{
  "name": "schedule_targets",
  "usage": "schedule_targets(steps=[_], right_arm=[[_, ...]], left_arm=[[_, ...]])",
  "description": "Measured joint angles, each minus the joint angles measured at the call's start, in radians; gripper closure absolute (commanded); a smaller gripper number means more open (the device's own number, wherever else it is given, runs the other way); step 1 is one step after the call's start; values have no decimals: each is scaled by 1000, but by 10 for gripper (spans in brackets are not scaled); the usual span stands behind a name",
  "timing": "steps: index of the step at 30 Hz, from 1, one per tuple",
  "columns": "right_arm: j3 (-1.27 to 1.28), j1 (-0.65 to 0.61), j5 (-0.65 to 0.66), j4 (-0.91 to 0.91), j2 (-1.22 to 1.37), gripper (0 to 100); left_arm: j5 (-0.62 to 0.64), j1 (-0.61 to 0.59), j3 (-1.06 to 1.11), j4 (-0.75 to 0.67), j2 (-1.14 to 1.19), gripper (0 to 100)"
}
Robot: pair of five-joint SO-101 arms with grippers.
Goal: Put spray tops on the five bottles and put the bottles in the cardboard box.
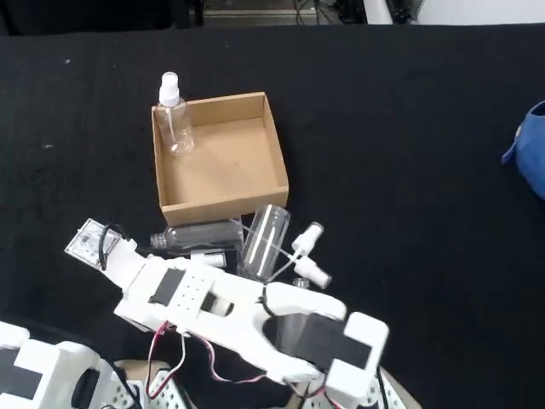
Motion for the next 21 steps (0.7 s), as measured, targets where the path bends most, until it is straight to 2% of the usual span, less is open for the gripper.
schedule_targets(steps=[5, 6, 8, 9, 16, 21], right_arm=[[-25, 0, 0, 0, 60, 870], [-26, 0, 0, 0, 63, 887], [-26, 0, 0, 0, 64, 982], [-26, 0, 0, 0, 64, 990], [-26, 0, 0, 29, 60, 988], [-26, 29, 0, 167, -87, 988]], left_arm=[[0, 0, 0, 0, 0, 970], [0, 0, 0, 0, 0, 970], [0, -2, 0, 0, 0, 970], [0, -2, 0, 0, 0, 970], [0, -2, 0, 0, 0, 970], [0, -2, 0, 0, 0, 970]])
